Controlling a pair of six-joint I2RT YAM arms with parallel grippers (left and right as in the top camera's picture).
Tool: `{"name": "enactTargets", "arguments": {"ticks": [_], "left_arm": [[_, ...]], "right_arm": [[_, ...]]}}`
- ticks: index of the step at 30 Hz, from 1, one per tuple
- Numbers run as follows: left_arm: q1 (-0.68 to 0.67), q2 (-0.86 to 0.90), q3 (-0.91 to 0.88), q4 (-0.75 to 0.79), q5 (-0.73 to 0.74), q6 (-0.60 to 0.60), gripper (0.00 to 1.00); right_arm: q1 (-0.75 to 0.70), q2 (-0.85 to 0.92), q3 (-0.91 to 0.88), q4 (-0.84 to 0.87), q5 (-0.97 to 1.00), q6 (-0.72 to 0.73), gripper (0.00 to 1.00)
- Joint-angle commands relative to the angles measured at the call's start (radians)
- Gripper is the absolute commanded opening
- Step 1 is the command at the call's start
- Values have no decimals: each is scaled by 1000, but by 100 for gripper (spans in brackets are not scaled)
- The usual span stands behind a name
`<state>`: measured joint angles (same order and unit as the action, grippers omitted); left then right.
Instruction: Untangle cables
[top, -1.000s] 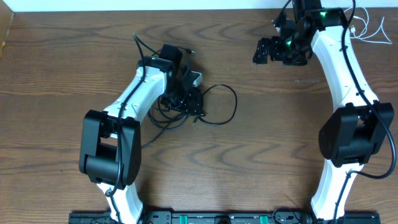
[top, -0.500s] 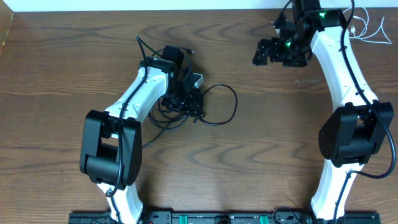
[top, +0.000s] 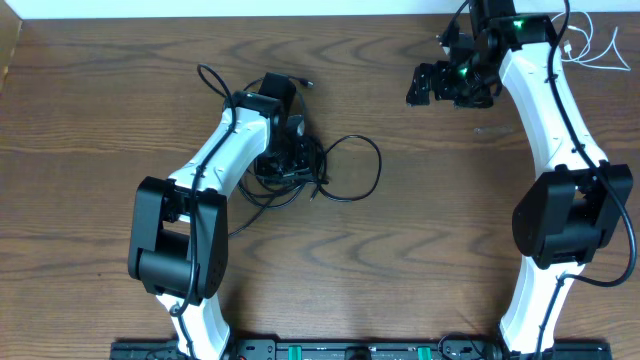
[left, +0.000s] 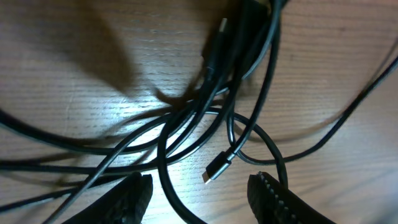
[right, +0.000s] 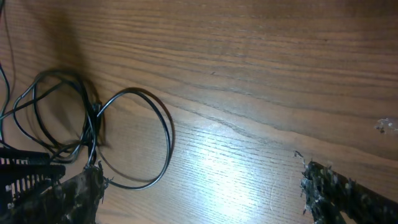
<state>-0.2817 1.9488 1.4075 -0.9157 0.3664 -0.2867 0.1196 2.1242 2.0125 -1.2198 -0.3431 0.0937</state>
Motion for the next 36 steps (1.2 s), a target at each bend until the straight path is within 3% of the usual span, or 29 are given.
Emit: {"name": "enactTargets", "arguments": {"ticks": [1, 36], "left_arm": [[1, 10, -11, -3, -24, -93, 53], [1, 10, -144, 82, -62, -295, 38]], "right_arm": [[8, -24, -12, -4, 1, -17, 99], [13, -24, -12, -4, 1, -17, 99]]}}
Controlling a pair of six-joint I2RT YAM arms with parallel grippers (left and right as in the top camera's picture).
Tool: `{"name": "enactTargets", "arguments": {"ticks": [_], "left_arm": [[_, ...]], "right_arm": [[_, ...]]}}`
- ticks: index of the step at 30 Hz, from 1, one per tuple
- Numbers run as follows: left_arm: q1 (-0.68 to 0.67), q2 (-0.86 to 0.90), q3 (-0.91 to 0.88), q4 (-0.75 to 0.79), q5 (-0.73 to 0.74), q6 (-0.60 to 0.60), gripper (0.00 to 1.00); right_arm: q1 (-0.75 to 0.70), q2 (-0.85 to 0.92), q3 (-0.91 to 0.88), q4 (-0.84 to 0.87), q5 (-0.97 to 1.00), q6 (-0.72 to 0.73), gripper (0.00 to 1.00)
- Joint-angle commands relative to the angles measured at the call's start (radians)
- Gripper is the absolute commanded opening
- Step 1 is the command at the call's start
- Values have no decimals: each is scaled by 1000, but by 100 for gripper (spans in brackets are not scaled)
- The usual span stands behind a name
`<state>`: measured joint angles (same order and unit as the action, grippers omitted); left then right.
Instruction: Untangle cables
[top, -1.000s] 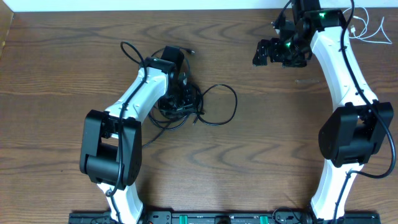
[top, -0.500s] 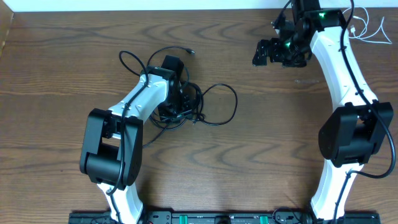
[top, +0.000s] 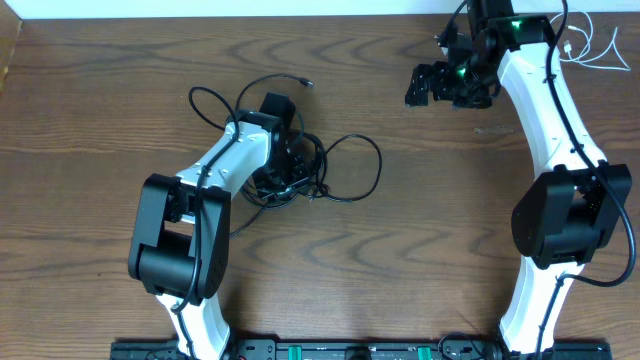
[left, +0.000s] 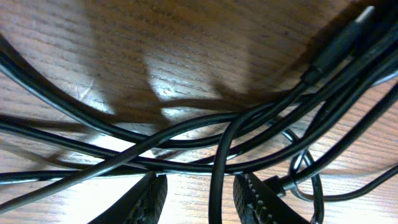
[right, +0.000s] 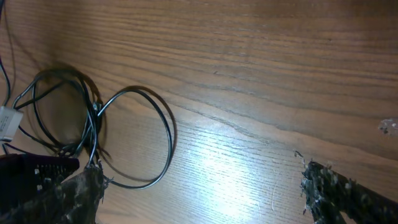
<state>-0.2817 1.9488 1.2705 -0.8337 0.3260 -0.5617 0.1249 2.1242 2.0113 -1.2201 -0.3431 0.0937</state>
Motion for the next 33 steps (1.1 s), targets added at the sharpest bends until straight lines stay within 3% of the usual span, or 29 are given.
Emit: {"name": "enactTargets", "arguments": {"ticks": [1, 6, 11, 20, 27, 31, 33], "left_arm": [[1, 10, -7, 4, -22, -20, 37], [1, 10, -7, 21, -25, -20, 29], [1, 10, -7, 52, -25, -19, 8], [1, -60, 65, 46, -21, 105, 7], [1, -304, 130, 90, -21, 188, 7], [2, -463, 130, 180, -22, 188, 7], [2, -533, 130, 224, -25, 187, 7]], "right_arm": [[8, -24, -11, -3, 1, -17, 99], [8, -24, -11, -5, 1, -17, 99], [8, -24, -11, -6, 1, -17, 99], [14, -24, -11, -6, 1, -17, 99], [42, -24, -11, 0, -59, -17, 99], [60, -24, -11, 25, -130, -15, 86], [68, -24, -11, 48, -198, -13, 84]]}}
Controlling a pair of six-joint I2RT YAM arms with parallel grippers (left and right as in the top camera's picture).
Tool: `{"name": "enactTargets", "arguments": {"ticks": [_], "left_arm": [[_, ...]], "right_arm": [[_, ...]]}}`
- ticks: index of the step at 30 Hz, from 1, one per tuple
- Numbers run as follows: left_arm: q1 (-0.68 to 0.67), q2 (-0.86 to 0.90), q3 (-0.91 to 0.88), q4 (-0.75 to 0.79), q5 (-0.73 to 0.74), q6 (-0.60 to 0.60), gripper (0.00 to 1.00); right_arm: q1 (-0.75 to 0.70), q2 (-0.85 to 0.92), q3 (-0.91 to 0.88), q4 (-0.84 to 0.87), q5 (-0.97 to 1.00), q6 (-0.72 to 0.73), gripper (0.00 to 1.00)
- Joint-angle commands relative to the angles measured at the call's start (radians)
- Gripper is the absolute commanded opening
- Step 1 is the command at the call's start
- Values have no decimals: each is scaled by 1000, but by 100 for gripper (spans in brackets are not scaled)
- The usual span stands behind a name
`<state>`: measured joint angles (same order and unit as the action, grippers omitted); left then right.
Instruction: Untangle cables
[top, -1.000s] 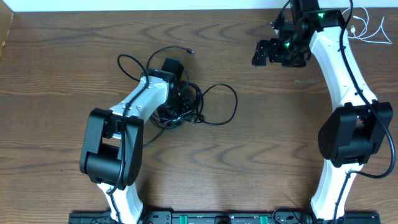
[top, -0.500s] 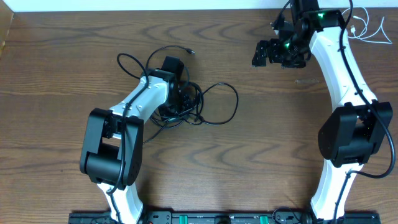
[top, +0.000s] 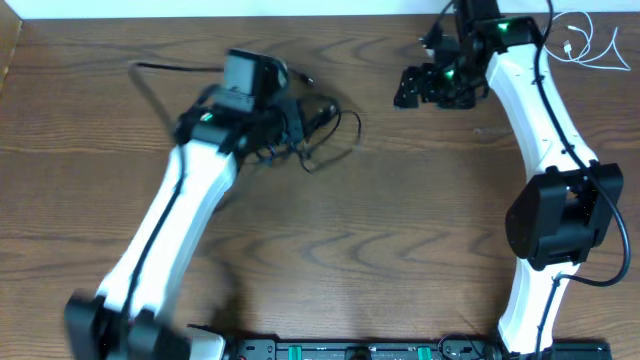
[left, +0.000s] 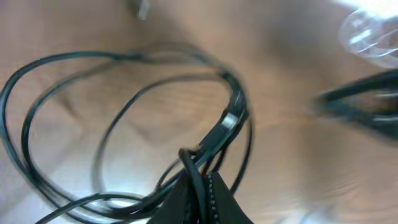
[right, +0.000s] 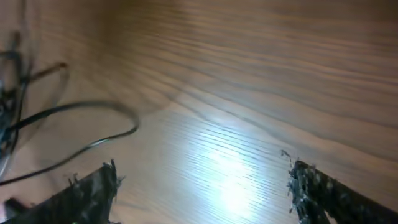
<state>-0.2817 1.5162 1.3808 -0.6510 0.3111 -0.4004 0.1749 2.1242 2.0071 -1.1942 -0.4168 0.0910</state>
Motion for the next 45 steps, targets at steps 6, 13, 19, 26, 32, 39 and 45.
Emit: {"name": "enactTargets", "arguments": {"ticks": [6, 13, 19, 26, 32, 39, 45], "left_arm": [[2, -241, 20, 124, -18, 26, 7], [2, -239, 20, 59, -113, 26, 7], [2, -223, 19, 56, -115, 24, 7], [2, -222, 19, 54, -114, 21, 7], [43, -224, 19, 47, -108, -89, 7], [109, -224, 19, 48, 6, -175, 8], [128, -224, 19, 51, 48, -272, 7]], "right_arm": [[55, -29, -6, 153, -344, -10, 81], [43, -98, -6, 242, -427, -11, 82], [43, -153, -6, 214, -424, -19, 86], [195, -140, -7, 158, -201, -47, 89], [257, -121, -8, 118, 10, -47, 87], [298, -53, -8, 114, 21, -43, 82], [345, 2, -8, 200, 23, 25, 81]]}}
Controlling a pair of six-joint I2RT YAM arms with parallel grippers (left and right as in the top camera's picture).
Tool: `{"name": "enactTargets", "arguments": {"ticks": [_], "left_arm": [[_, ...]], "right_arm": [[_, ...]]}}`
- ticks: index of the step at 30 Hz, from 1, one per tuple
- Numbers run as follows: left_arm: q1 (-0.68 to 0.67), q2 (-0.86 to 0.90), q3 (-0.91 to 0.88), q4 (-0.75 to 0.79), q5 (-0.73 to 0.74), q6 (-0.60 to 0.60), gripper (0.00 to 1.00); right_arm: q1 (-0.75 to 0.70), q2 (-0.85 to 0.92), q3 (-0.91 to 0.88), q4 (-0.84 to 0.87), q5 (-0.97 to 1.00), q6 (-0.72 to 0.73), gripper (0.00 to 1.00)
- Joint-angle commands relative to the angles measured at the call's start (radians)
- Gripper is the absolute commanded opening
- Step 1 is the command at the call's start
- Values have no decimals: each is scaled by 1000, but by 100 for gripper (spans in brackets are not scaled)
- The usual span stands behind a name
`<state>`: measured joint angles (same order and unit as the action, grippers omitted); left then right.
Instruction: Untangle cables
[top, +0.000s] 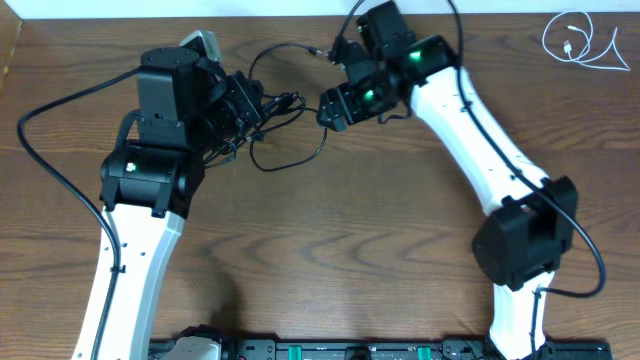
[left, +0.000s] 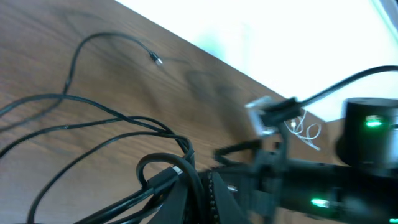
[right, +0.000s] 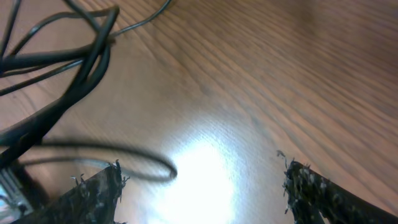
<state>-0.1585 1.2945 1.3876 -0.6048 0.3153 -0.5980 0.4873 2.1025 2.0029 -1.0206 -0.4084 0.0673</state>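
A tangle of black cables (top: 285, 150) hangs from my left gripper (top: 245, 105), which is shut on a bunch of strands (left: 168, 177). The left gripper (left: 202, 190) holds them above the table. One long strand (top: 40, 110) arcs far out to the left, and another with a plug end (top: 312, 48) loops toward the back edge. My right gripper (top: 332, 106) stands open just right of the held bunch. In the right wrist view that gripper (right: 199, 186) has nothing between its fingers, with a black loop (right: 124, 158) just ahead and taut strands (right: 62, 62) beyond.
A thin white cable (top: 575, 35) lies coiled at the back right corner of the wooden table (top: 400, 250). The table's back edge (top: 300, 14) runs close behind both grippers.
My right gripper has moved left from the back right area to just beside the held bunch. The left gripper, still shut on the cables, now sits further left, and a long strand trails out to the left.
My left gripper was open over the tangle lying left of the table's middle, then open low around its strands. Then it was shut on a bunch, held toward the back. Throughout, the right gripper stayed open at the back right; now it is next to the bunch.
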Motion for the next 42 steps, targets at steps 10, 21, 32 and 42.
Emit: {"name": "enactTargets", "arguments": {"ticks": [10, 21, 32, 42], "left_arm": [[43, -29, 13, 41, 40, -88, 7], [316, -36, 13, -100, -52, 56, 7], [457, -29, 13, -159, -193, 212, 7], [477, -12, 12, -161, -382, 212, 7]], "right_arm": [[29, 117, -4, 73, 334, 405, 36], [-198, 116, -4, -120, 417, 317, 1], [-340, 100, -3, -166, 248, 124, 1], [-434, -129, -2, -158, 232, 106, 1]]}}
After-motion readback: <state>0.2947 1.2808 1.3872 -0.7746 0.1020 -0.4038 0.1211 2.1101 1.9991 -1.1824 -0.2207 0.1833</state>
